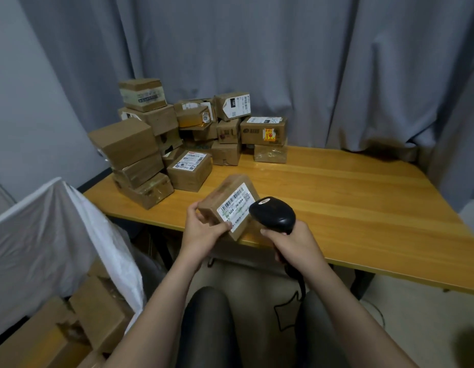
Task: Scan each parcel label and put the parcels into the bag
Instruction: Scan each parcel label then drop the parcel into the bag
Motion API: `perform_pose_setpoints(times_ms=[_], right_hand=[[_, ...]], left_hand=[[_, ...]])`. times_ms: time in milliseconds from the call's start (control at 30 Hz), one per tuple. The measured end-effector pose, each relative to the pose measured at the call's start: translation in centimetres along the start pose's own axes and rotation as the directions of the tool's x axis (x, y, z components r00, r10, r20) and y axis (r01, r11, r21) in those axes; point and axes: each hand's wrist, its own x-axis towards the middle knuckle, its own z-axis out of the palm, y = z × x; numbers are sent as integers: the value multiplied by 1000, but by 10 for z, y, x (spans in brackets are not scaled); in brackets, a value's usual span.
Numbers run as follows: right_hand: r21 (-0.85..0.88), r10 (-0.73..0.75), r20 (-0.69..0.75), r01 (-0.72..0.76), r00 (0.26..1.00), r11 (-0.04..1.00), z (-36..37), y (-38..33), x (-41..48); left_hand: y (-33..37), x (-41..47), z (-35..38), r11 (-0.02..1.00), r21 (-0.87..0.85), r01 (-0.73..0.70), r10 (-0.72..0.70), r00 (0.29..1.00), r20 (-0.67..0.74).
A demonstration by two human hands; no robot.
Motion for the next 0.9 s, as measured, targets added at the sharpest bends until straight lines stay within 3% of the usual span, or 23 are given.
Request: perform_pose_setpoints(times_ms=[267,900], right_hand=[[-123,-86,113,100,990,987,-5,-32,-34],[-98,-104,170,122,980,988,-5,-42,-42]], left_hand=[[4,-5,-34,1000,-17,-24,21,989,-145],[0,4,-44,1000,-8,-5,4,985,-172]])
